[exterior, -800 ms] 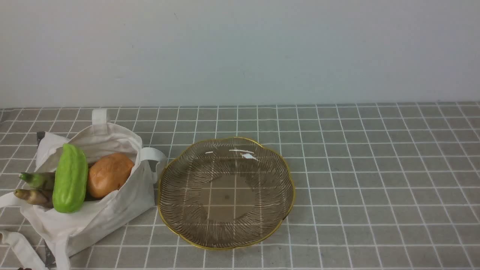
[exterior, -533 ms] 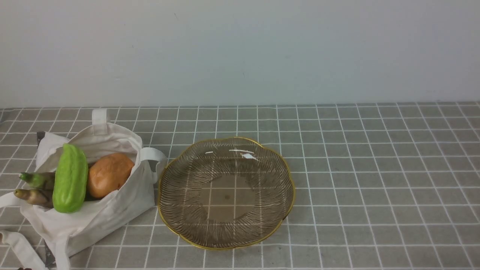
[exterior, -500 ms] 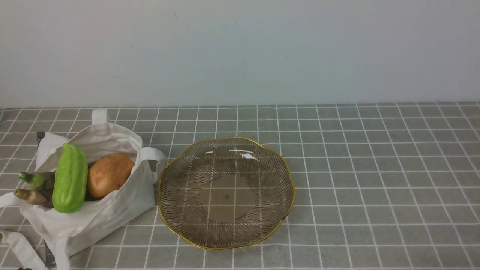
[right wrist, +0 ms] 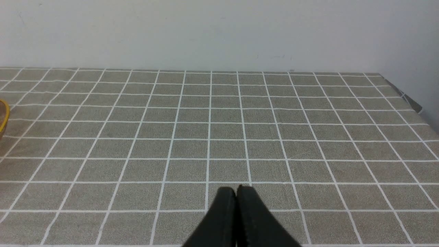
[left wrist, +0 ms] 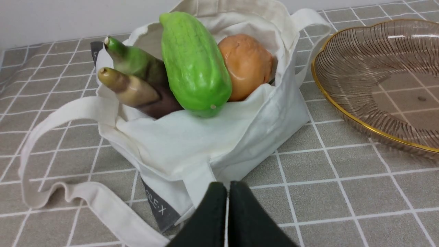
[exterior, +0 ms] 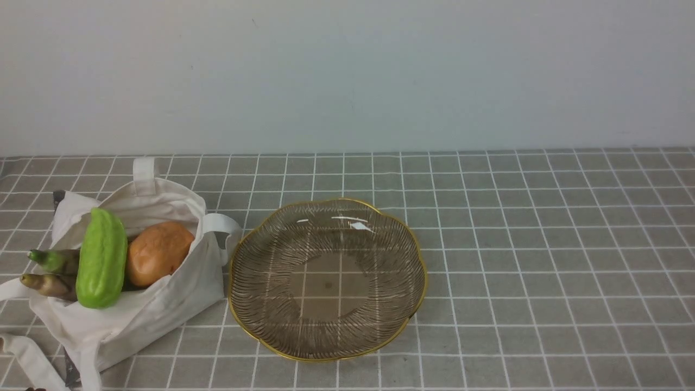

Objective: Take vegetables from bag on grey coffee tablecloth place on plate.
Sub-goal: 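Reach into the cloth bag and grasp the green cucumber with the left gripper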

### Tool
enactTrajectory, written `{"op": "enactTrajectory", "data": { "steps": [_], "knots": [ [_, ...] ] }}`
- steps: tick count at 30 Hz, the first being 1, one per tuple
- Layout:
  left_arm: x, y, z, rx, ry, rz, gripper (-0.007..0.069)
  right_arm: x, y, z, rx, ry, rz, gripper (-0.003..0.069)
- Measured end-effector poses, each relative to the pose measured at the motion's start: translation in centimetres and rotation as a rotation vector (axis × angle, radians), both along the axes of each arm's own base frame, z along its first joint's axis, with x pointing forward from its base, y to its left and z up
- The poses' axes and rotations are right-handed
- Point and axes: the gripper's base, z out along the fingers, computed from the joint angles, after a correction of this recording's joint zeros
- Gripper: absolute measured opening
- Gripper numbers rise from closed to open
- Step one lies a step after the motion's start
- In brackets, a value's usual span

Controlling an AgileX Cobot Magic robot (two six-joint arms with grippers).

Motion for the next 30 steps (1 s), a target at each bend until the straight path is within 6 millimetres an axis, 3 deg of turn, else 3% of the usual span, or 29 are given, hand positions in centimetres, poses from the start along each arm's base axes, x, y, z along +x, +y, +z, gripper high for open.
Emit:
{"op": "enactTrajectory", "data": {
  "steps": [15, 17, 23, 27, 30],
  "knots": [
    [0.0, 0.3, 0.1, 0.112, -0.018, -0.002, -0.0005, 0.0, 0.0, 0.0, 0.0, 0.0, 0.0, -0.0013],
    [0.1, 0.2, 0.3, 0.073, -0.042, -0.001, -0.0005, 0.0, 0.0, 0.0, 0.0, 0.0, 0.0, -0.0013],
    [0.4, -0.3, 2.6, -0.367, -0.268, 0.033, -0.0005, 0.0, 0.0, 0.0, 0.0, 0.0, 0.0, -0.0013],
    [0.4, 0.0, 3.8, -0.496, -0.398, 0.055, -0.0005, 0.0, 0.0, 0.0, 0.0, 0.0, 0.0, -0.0013],
    [-0.1, 0.9, 5.9, -0.569, -0.636, 0.088, -0.0005, 0.0, 0.0, 0.0, 0.0, 0.0, 0.0, -0.0013]
  ]
}}
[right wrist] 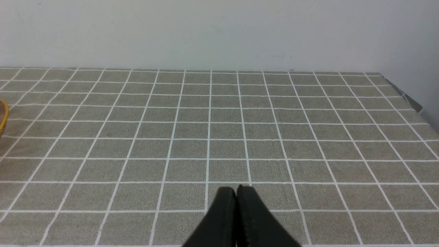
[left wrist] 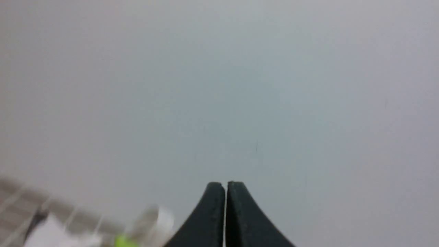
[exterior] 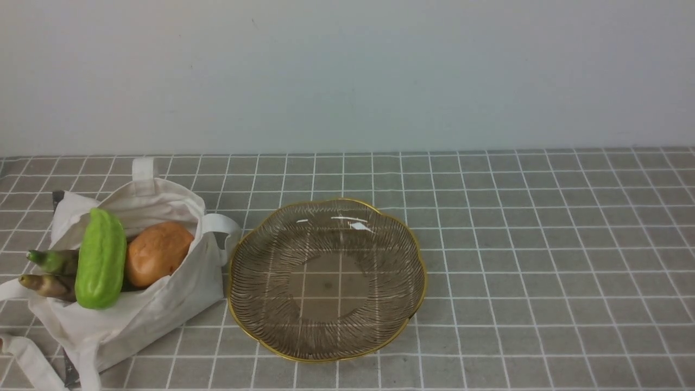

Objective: Take vegetables from bag on grey coffee tablecloth place on plate.
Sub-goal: 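Reach into the cloth bag and grasp the green cucumber with the left gripper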

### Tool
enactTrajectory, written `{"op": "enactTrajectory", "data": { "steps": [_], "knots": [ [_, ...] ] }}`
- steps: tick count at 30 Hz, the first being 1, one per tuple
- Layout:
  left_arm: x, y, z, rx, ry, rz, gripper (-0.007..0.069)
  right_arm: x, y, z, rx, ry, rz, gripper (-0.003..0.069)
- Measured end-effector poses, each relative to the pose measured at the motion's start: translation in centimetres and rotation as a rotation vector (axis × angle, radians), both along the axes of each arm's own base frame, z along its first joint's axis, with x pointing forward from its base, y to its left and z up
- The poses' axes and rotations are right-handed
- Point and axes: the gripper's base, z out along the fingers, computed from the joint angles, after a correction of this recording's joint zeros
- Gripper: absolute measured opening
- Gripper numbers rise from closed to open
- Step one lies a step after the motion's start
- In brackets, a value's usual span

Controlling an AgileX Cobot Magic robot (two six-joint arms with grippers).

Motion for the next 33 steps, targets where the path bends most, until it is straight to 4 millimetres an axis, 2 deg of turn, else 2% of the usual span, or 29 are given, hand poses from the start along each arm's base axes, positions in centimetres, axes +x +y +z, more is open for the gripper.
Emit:
{"op": "enactTrajectory", "data": {
  "steps": [1, 4, 6, 7, 8, 9, 11, 13, 14, 15, 16, 17, 19, 20, 23, 26, 28, 29, 33],
  "knots": [
    [-0.1, 0.1, 0.4, -0.009, -0.038, 0.013, -0.0005, 0.0, 0.0, 0.0, 0.0, 0.0, 0.0, -0.0013],
    [-1.2, 0.3, 4.8, -0.034, -0.17, 0.019, -0.0005, 0.0, 0.0, 0.0, 0.0, 0.0, 0.0, -0.0013],
    [-1.2, -0.2, 7.8, -0.006, -0.104, -0.029, -0.0005, 0.0, 0.0, 0.0, 0.0, 0.0, 0.0, -0.0013],
    [-1.3, -0.2, 8.1, -0.001, -0.1, -0.035, -0.0005, 0.0, 0.0, 0.0, 0.0, 0.0, 0.0, -0.0013],
    [-0.2, -1.0, 10.2, 0.053, 0.057, -0.098, -0.0005, 0.0, 0.0, 0.0, 0.0, 0.0, 0.0, -0.0013],
    [0.3, -1.3, 11.5, 0.079, 0.128, -0.132, -0.0005, 0.0, 0.0, 0.0, 0.0, 0.0, 0.0, -0.0013],
    [2.3, -2.3, 12.8, 0.142, 0.376, -0.225, -0.0005, 0.0, 0.0, 0.0, 0.0, 0.0, 0.0, -0.0013],
    [4.5, -3.0, 12.8, 0.197, 0.63, -0.302, -0.0005, 0.0, 0.0, 0.0, 0.0, 0.0, 0.0, -0.0013],
    [4.9, -3.1, 12.9, 0.21, 0.68, -0.314, -0.0005, 0.0, 0.0, 0.0, 0.0, 0.0, 0.0, -0.0013],
    [6.8, -3.2, 13.3, 0.269, 0.852, -0.34, -0.0005, 0.0, 0.0, 0.0, 0.0, 0.0, 0.0, -0.0013],
    [7.1, -3.3, 13.3, 0.27, 0.871, -0.346, -0.0005, 0.0, 0.0, 0.0, 0.0, 0.0, 0.0, -0.0013],
    [8.8, -3.1, 13.1, 0.325, 0.995, -0.341, -0.0005, 0.0, 0.0, 0.0, 0.0, 0.0, 0.0, -0.0013],
    [11.4, -2.8, 12.9, 0.382, 1.133, -0.325, -0.0005, 0.0, 0.0, 0.0, 0.0, 0.0, 0.0, -0.0013],
    [11.6, -2.8, 12.8, 0.392, 1.144, -0.318, -0.0005, 0.0, 0.0, 0.0, 0.0, 0.0, 0.0, -0.0013],
    [15.3, -2.4, 12.2, 0.438, 1.253, -0.283, -0.0005, 0.0, 0.0, 0.0, 0.0, 0.0, 0.0, -0.0013],
    [17.9, -2.0, 11.2, 0.432, 1.346, -0.268, -0.0004, 0.0, 0.0, 0.0, 0.0, 0.0, 0.0, -0.0013],
    [18.7, -1.6, 10.6, 0.414, 1.391, -0.262, -0.0003, 0.0, 0.0, 0.0, 0.0, 0.0, 0.0, -0.0013],
    [19.8, -0.7, 9.7, 0.377, 1.446, -0.245, -0.0001, 0.0, 0.0, 0.0, 0.0, 0.0, 0.0, -0.0013],
    [21.5, 1.0, 8.6, 0.299, 1.494, -0.222, -0.0001, 0.0, 0.0, 0.0, 0.0, 0.0, 0.0, -0.0013]
  ]
}}
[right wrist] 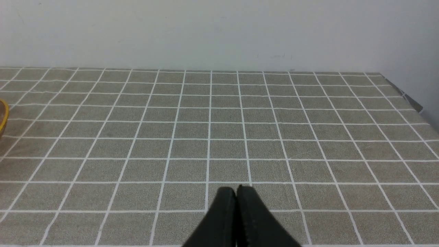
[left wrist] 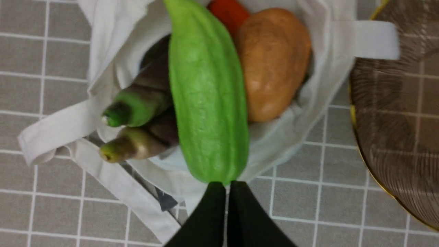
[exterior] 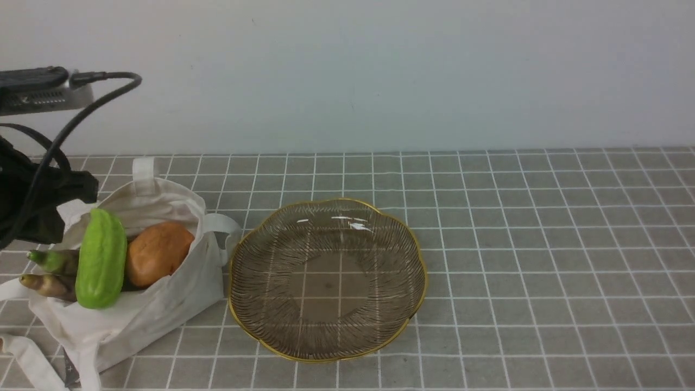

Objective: Take vegetables from bag on grey coffee tablecloth place on plate.
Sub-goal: 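Reach into the cloth bag and grasp the green cucumber with the left gripper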

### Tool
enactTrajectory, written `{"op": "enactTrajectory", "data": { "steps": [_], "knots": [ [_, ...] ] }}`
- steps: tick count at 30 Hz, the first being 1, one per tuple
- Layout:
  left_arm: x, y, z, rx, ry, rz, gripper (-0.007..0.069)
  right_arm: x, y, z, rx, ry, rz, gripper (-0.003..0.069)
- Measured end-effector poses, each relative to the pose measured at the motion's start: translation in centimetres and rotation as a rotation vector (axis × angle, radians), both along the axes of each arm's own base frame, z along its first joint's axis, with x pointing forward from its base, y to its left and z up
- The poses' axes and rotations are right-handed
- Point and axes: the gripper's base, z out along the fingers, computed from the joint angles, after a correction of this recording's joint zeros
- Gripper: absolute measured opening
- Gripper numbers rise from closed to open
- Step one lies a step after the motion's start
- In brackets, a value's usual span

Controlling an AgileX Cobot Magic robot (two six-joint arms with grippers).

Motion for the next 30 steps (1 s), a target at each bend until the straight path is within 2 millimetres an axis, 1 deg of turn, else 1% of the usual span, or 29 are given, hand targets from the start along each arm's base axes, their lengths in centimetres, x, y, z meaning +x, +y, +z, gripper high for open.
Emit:
{"op": "enactTrajectory", "data": {
  "steps": [2, 4, 6, 7, 9, 11, 12, 13, 15, 16, 17, 18, 20, 22, 24, 25, 27, 30],
  "knots": [
    [0.8, 0.6, -0.5, -0.017, 0.015, 0.003, 0.0, 0.0, 0.0, 0.0, 0.0, 0.0, 0.0, -0.0013],
    [1.6, 0.6, -1.0, -0.017, 0.022, -0.036, 0.0015, 0.0, 0.0, 0.0, 0.0, 0.0, 0.0, -0.0013],
    [1.8, 0.6, -1.3, -0.015, 0.029, -0.05, 0.0025, 0.0, 0.0, 0.0, 0.0, 0.0, 0.0, -0.0013],
    [2.3, 0.6, -1.8, -0.006, 0.026, -0.084, 0.0069, 0.0, 0.0, 0.0, 0.0, 0.0, 0.0, -0.0013],
    [2.8, 0.6, -2.1, 0.005, 0.014, -0.105, 0.0118, 0.0, 0.0, 0.0, 0.0, 0.0, 0.0, -0.0013],
    [3.4, 0.7, -2.4, 0.029, -0.019, -0.14, 0.0236, 0.0, 0.0, 0.0, 0.0, 0.0, 0.0, -0.0013],
    [3.5, 0.8, -2.4, 0.032, -0.025, -0.143, 0.0247, 0.0, 0.0, 0.0, 0.0, 0.0, 0.0, -0.0013],
    [4.0, 0.8, -2.6, 0.055, -0.05, -0.172, 0.0344, 0.0, 0.0, 0.0, 0.0, 0.0, 0.0, -0.0013],
    [4.6, 1.0, -2.9, 0.075, -0.074, -0.196, 0.0456, 0.0, 0.0, 0.0, 0.0, 0.0, 0.0, -0.0013],
    [4.7, 1.0, -3.0, 0.078, -0.076, -0.199, 0.0479, 0.0, 0.0, 0.0, 0.0, 0.0, 0.0, -0.0013],
    [5.3, 1.0, -3.6, 0.083, -0.081, -0.205, 0.0564, 0.0, 0.0, 0.0, 0.0, 0.0, 0.0, -0.0013],
    [5.5, 1.0, -3.9, 0.079, -0.078, -0.205, 0.0608, 0.0, 0.0, 0.0, 0.0, 0.0, 0.0, -0.0013],
    [6.1, 1.0, -5.2, 0.064, -0.045, -0.206, 0.0665, 0.0, 0.0, 0.0, 0.0, 0.0, 0.0, -0.0013],
    [6.5, 1.1, -6.0, 0.057, -0.022, -0.206, 0.0681, 0.0, 0.0, 0.0, 0.0, 0.0, 0.0, -0.0013],
    [6.9, 1.1, -7.1, 0.049, 0.01, -0.205, 0.0678, 0.0, 0.0, 0.0, 0.0, 0.0, 0.0, -0.0013],
    [6.9, 1.1, -7.2, 0.048, 0.015, -0.205, 0.0673, 0.0, 0.0, 0.0, 0.0, 0.0, 0.0, -0.0013],
    [7.0, 1.1, -7.5, 0.046, 0.022, -0.203, 0.0624, 0.0, 0.0, 0.0, 0.0, 0.0, 0.0, -0.0013],
    [7.1, 1.1, -7.5, 0.046, 0.02, -0.201, 0.0486, 0.0, 0.0, 0.0, 0.0, 0.0, 0.0, -0.0013]
  ]
}}
